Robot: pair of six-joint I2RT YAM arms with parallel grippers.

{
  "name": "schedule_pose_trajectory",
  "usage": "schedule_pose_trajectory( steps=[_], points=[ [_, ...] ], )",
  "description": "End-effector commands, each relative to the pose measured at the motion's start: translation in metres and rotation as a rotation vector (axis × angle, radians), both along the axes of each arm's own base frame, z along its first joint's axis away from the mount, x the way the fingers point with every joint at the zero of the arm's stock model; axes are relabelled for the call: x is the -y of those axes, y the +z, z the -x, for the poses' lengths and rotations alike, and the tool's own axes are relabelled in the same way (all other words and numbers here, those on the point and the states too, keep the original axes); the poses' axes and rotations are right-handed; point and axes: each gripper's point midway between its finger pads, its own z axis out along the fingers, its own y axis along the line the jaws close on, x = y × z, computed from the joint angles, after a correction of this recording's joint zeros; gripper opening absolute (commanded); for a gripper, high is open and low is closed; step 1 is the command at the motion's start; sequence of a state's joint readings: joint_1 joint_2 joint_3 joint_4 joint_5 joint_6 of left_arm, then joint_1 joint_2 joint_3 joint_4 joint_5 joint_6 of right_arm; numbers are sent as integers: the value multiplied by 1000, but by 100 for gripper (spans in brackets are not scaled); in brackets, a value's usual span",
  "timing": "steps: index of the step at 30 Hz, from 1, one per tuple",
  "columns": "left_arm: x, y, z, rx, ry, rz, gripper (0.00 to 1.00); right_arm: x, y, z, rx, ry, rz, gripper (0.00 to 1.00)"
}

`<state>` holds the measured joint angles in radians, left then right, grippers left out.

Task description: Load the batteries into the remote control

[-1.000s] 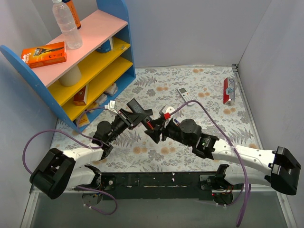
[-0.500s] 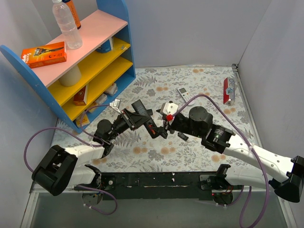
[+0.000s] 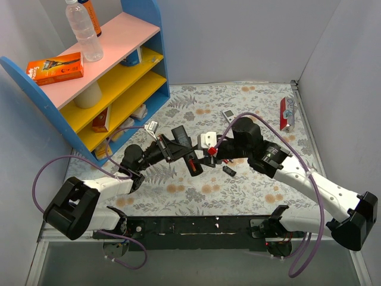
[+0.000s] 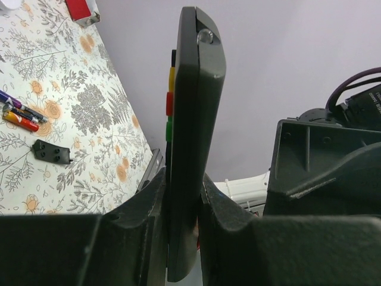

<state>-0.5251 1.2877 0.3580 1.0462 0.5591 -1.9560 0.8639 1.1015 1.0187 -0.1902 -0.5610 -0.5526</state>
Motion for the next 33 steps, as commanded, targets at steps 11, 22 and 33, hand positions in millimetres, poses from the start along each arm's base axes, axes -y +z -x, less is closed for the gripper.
schedule_pose_trajectory(
  steps=[11, 22, 33],
  points=[
    [4, 21, 2, 76, -48, -9, 0, -10, -6, -1, 19, 101, 55, 40],
    [5, 24, 3, 78, -55, -3, 0, -12, -20, -4, -4, 101, 85, 31],
    [2, 35, 3, 84, -53, 32, 0, -12, -34, 1, -39, 122, 109, 22]
  ],
)
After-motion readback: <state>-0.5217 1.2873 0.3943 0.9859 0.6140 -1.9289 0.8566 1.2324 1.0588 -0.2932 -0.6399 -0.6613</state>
